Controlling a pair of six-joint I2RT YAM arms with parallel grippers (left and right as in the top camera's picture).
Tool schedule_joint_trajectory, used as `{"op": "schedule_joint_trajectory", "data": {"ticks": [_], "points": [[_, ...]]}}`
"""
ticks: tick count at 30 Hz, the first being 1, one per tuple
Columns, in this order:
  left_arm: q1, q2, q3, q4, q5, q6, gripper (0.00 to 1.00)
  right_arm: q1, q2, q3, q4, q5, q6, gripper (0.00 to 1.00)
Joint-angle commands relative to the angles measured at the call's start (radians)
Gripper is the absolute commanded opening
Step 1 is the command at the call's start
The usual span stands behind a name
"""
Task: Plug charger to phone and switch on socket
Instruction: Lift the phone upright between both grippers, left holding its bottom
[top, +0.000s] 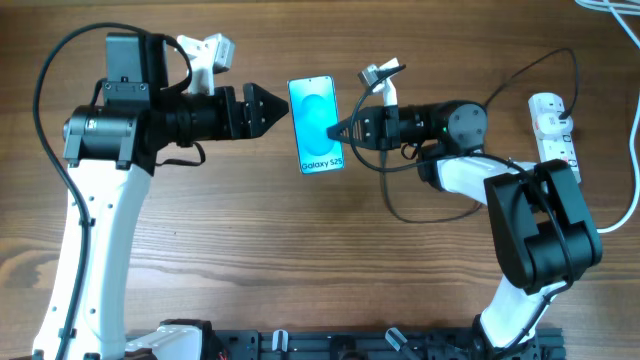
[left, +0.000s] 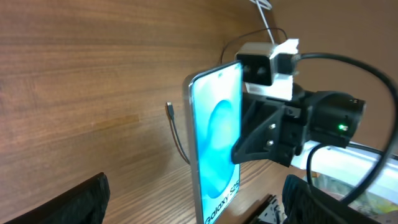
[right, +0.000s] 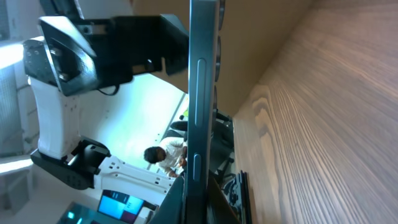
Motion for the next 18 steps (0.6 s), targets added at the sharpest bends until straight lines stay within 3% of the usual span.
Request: {"op": "schedule_joint_trajectory", "data": {"ticks": [1, 6, 11, 18], "points": [[-0.016, 0.01, 0.002, -0.008, 0.006, -0.049, 0.86, 0.024, -0.004, 0.075, 0.076, 0.002, 0.042, 0.04], [-0.037, 0.034, 0.002, 0.017, 0.183, -0.069, 0.85, 0.055, -0.005, 0.105, 0.076, 0.003, 0.07, 0.04], [-0.066, 0.034, 0.002, 0.077, 0.213, -0.14, 0.8, 0.08, -0.014, 0.122, 0.076, 0.006, 0.079, 0.04], [-0.066, 0.034, 0.002, 0.135, 0.374, -0.161, 0.75, 0.087, -0.084, 0.15, 0.076, 0.011, 0.113, 0.04]]}}
